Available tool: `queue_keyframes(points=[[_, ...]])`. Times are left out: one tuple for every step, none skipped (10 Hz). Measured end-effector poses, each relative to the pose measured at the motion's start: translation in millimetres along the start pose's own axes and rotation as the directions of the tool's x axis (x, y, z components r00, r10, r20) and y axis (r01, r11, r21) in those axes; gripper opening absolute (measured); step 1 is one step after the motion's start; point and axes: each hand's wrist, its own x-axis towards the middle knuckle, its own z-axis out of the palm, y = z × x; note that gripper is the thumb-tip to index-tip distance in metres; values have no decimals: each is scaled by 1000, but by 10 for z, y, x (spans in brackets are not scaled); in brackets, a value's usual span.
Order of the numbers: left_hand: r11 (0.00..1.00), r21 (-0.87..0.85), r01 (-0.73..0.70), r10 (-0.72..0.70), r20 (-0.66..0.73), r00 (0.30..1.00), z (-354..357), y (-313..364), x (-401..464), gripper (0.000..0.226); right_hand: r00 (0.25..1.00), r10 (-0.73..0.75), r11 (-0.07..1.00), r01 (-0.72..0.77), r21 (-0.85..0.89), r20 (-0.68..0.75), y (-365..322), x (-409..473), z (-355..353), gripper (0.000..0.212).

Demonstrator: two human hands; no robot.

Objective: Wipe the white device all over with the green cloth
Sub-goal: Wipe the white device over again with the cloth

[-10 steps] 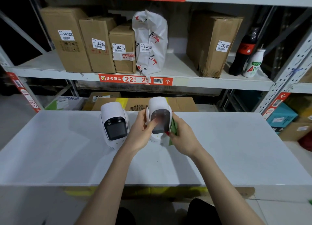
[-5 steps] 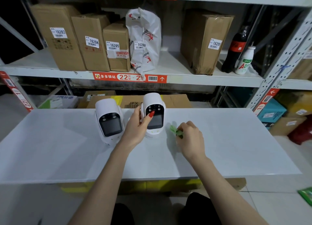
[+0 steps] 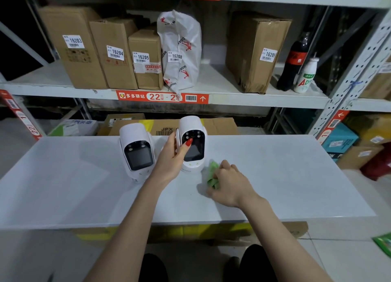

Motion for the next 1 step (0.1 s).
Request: queue_keyframes(points=[[1000, 29, 7, -7, 5, 1000, -2, 18, 14, 94, 999, 12, 995, -8, 99, -33, 92, 36, -14, 31]])
